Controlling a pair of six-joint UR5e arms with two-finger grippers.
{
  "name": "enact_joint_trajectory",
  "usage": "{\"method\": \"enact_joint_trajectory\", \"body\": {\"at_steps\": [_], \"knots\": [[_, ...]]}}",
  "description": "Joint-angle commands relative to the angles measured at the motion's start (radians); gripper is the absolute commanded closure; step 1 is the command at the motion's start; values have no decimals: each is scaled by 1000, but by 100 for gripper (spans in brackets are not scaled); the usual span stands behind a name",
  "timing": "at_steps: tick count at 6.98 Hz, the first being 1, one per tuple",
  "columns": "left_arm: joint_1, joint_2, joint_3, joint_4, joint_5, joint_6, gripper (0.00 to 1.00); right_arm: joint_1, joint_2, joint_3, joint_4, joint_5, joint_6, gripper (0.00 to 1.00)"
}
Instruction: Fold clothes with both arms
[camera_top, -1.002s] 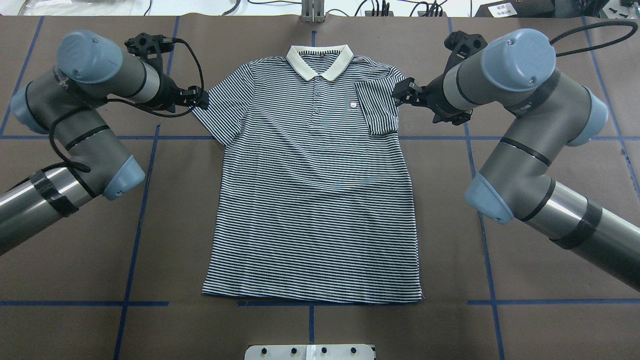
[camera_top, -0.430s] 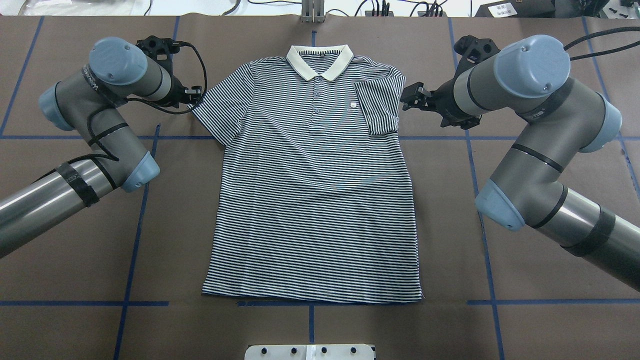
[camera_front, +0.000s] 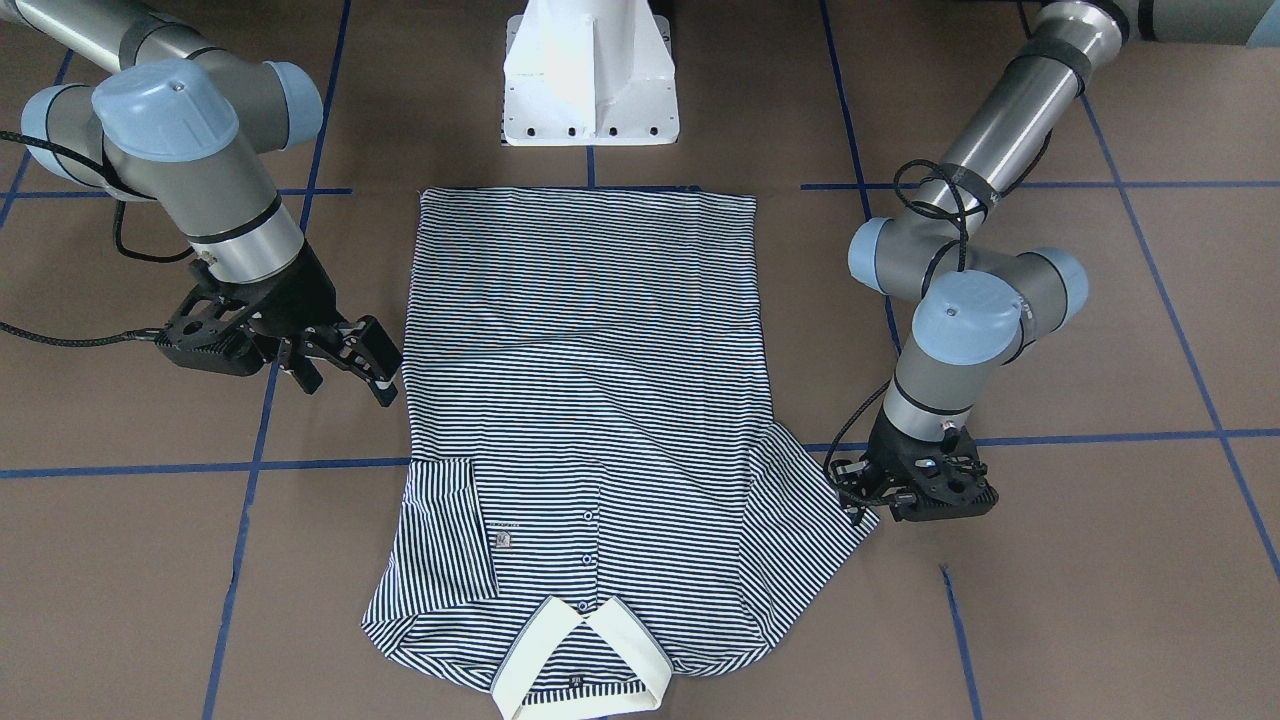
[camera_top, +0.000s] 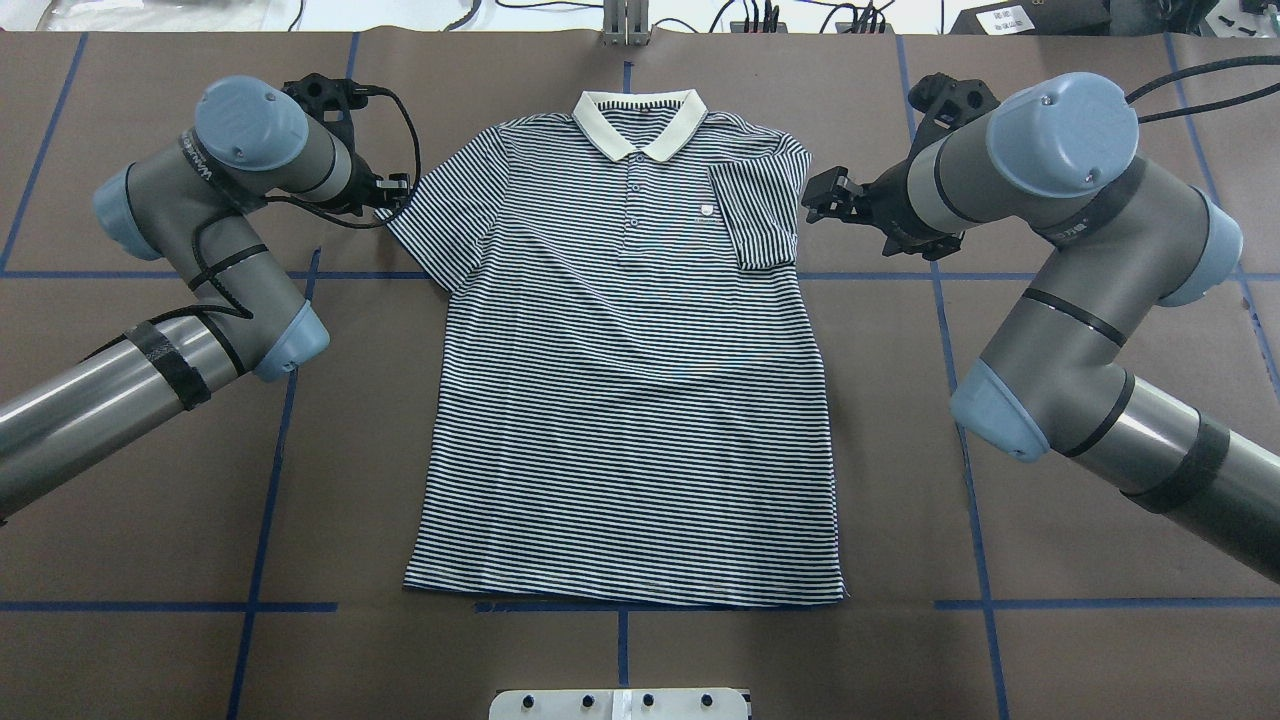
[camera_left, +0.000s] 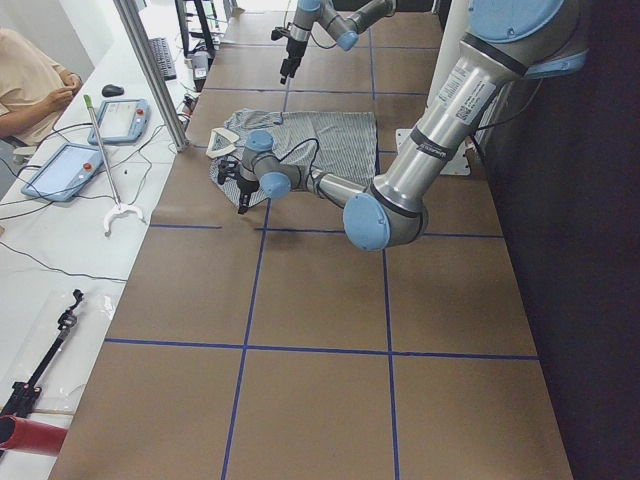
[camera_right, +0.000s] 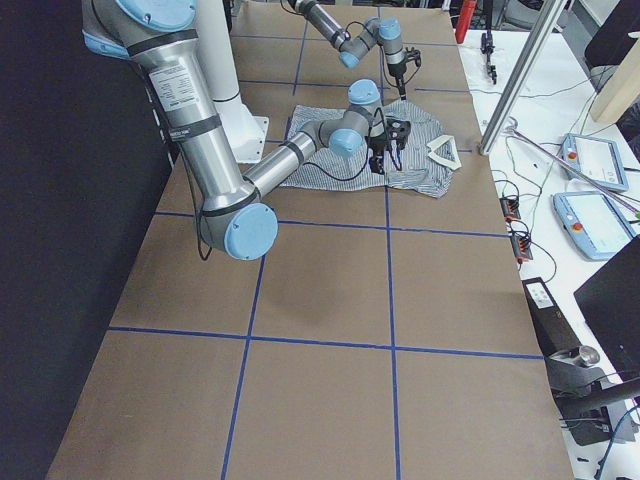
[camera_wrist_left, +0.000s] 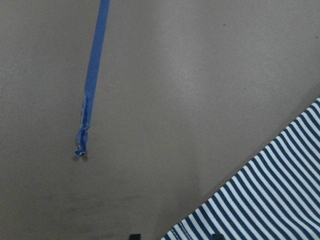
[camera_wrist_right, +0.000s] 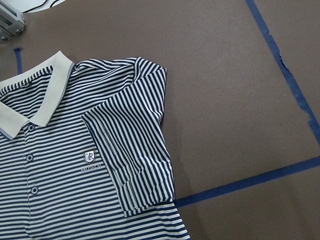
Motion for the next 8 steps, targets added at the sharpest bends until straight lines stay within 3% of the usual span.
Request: {"method": "enact_joint_trajectory", "body": {"at_steps": [1,4,5,6,8], "knots": [[10,-2,10,-2,15,1,45,0,1,-1,0,0,-11,0],[15,-4,10,0,20,1,56,1,-1,2,0,0,-9,0],[15,-7,11,0,20,1,74,3,-1,4,0,2,-9,0],[15,-13,11,0,20,1,100,3,-1,7,0,2,-9,0],[13,-36,3,4,16,-9,100,4,-1,11,-2,2,-9,0]]}}
